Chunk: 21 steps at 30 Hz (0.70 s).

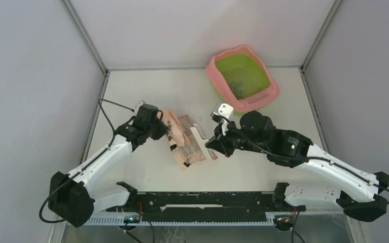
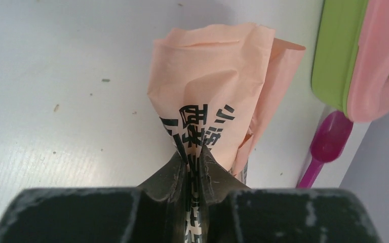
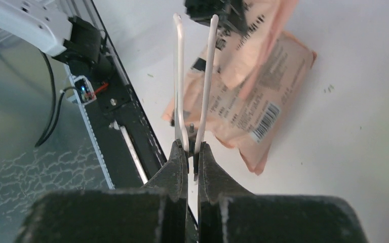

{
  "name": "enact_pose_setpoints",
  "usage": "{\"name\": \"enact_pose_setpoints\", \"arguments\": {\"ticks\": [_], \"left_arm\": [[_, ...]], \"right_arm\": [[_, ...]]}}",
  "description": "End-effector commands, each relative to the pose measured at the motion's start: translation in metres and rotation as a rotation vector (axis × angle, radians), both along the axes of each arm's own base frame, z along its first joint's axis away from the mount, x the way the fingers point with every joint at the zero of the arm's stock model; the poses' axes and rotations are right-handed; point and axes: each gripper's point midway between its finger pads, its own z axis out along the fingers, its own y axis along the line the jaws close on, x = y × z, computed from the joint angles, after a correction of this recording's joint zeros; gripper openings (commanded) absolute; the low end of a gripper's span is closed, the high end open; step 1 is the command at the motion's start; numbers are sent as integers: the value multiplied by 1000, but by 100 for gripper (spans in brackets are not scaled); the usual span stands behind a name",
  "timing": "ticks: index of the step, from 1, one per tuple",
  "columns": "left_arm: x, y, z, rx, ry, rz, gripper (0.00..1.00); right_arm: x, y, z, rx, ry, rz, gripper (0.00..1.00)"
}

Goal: Fill the litter box with clean litter
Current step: Clamp the cat litter bag at the center of the board.

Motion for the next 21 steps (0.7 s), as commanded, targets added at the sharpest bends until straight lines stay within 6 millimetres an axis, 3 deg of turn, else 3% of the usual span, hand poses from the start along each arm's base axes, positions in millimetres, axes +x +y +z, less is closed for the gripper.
{"name": "enact_pose_setpoints", "arguments": {"ticks": [1,6,11,21], "left_arm": [[-2,-11,29,90,52,-199,14],[7,-21,66,112,71,-267,13],[9,-43,79,-12,101,-277,12],[14,-69,67,-126,203,-262,8]], "right_arm": [[5,11,41,40,-118,-62,0],[5,18,60,-1,-227,-115,0],[8,26,73,17,-304,-184,0],[7,53,60,-20,-413,-178,0]]}}
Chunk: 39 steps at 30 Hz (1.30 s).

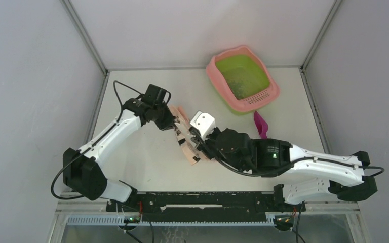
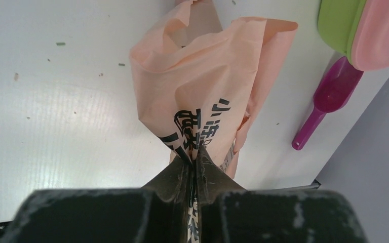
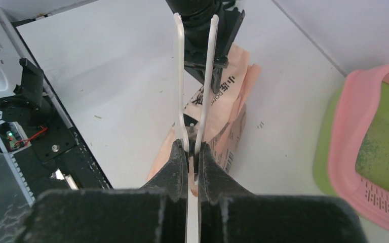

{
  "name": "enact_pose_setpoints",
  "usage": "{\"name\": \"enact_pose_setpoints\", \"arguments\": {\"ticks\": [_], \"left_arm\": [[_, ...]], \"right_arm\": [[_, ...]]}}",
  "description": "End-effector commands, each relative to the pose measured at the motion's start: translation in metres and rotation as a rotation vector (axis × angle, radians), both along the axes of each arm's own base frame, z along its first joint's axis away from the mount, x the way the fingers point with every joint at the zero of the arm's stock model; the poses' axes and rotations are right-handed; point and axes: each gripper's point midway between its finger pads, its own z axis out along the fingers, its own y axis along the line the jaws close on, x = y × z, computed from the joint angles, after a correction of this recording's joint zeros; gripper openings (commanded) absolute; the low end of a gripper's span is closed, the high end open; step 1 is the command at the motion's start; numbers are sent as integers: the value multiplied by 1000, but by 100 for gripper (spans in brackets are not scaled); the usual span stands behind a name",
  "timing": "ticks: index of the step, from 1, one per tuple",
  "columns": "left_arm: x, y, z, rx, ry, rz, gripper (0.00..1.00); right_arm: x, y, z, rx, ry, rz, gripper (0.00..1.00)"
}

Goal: Fill the litter box with clean litter
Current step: Clamp the cat litter bag at the center of the board.

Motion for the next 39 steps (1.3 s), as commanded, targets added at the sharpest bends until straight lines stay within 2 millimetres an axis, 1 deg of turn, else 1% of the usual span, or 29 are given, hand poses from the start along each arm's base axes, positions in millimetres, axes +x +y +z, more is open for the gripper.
{"name": "enact_pose_setpoints", "arguments": {"ticks": [1,6,12,15,18,22,27,32,39], "left_arm": [[8,-29,25,-143,11,-9,8],[16,-40,23,-167,56,-18,7],[19,-44,19,-163,80,-27,6],[21,-45,20,-172,77,-23,6],[21,-46,21,-183,75,-20,5],[20,-46,24,-188,70,-20,4],[22,-46,26,-193,67,-18,4],[23,-47,30,-201,60,-18,3],[24,-48,30,-207,58,-19,2]], "right_arm": [[3,12,13,43,-77,-23,0],[-6,23,3,1,-92,14,0],[-33,30,-19,-53,-82,101,0],[-36,32,-29,-59,-67,76,0],[-36,35,-37,-69,-55,41,0],[-31,41,-53,-109,-56,-2,0],[-29,44,-65,-136,-51,-26,0],[-19,43,-81,-204,-83,-83,0],[-12,43,-96,-271,-122,-134,0]]}}
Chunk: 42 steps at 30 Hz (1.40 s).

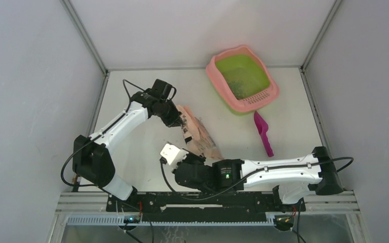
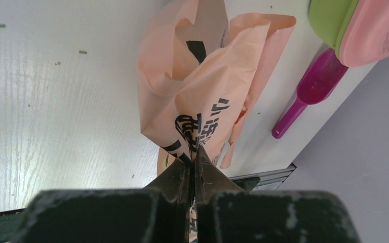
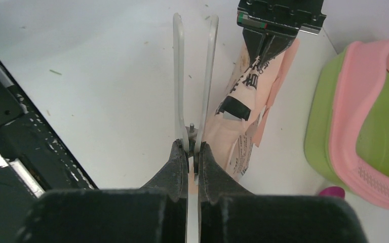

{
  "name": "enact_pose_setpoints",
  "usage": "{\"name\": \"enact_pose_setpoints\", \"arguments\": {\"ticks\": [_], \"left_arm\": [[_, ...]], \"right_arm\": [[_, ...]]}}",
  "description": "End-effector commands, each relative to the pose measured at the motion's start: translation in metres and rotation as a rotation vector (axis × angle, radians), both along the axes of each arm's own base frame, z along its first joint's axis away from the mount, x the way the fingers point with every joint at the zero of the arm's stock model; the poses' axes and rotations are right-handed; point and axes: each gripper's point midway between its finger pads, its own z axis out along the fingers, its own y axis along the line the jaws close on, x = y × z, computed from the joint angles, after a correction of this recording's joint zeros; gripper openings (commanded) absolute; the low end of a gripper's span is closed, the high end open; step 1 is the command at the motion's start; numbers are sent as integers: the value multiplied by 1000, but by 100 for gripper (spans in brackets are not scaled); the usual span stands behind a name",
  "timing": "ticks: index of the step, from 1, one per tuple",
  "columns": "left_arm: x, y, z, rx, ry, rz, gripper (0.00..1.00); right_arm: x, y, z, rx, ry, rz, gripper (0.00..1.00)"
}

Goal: Fill the litter box with clean litter
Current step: Clamp the cat litter bag at the center of the board.

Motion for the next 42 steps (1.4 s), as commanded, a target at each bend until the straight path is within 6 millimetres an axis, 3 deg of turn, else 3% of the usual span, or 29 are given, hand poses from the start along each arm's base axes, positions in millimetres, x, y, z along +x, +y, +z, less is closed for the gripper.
{"name": "enact_pose_setpoints", "arguments": {"ticks": [1,10,26,42], "left_arm": [[13,-17,40,-111,-78,-9,2],[15,-18,40,-126,-77,-6,1],[11,-19,43,-159,-78,-7,1],[5,-17,53,-193,-95,-20,1]], "right_arm": [[8,-2,4,6,-46,-63,0],[19,-11,-16,-100,-82,-114,0],[60,-37,-44,-201,88,-240,0],[96,-79,-48,-304,176,-335,0]]}}
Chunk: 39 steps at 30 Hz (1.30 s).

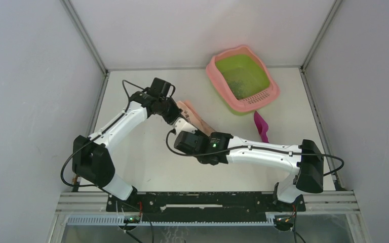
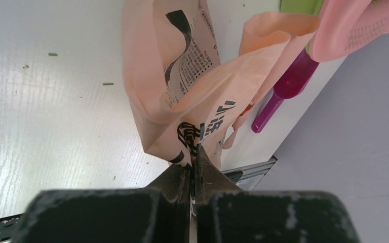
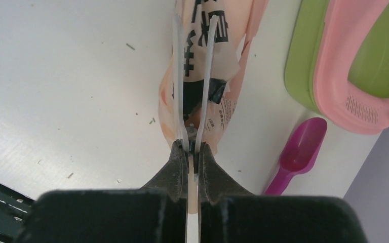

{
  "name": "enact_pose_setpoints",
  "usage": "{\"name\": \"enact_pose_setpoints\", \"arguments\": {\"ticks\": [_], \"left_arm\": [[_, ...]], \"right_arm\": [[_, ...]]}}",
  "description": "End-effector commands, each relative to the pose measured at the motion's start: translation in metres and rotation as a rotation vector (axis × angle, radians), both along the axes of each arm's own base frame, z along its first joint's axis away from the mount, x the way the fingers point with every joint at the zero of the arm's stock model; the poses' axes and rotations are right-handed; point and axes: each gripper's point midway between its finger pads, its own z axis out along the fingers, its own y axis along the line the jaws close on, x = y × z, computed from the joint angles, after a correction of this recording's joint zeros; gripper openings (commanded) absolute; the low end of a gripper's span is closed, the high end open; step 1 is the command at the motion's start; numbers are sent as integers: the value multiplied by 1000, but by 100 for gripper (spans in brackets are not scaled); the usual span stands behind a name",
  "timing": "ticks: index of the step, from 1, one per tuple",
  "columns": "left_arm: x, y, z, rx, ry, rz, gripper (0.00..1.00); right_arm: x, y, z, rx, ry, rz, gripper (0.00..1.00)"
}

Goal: Fill the litter box with clean litter
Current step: Clamp the cat litter bag at the center of the board.

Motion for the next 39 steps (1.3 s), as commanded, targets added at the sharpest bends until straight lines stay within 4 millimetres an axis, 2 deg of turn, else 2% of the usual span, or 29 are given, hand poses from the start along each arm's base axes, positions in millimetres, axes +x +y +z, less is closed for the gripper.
{"name": "enact_pose_setpoints", "arguments": {"ticks": [1,8,15,23,30,34,39], "left_arm": [[-3,-7,43,-117,-80,-27,1],[-4,-7,51,-139,-93,-33,1],[-3,-8,62,-158,-115,-44,1],[-3,-6,68,-171,-128,-50,1],[-4,-8,73,-188,-133,-63,1],[-6,-9,74,-196,-131,-68,1],[-7,-10,77,-208,-138,-72,1]], "right_arm": [[12,-18,12,-42,21,-38,0],[20,-27,7,-91,94,-42,0],[17,-21,-3,-161,175,-16,0],[20,-22,9,-177,181,11,0],[19,-23,-3,-233,215,8,0],[20,-16,3,-234,215,15,0],[23,-8,9,-221,211,20,12]]}}
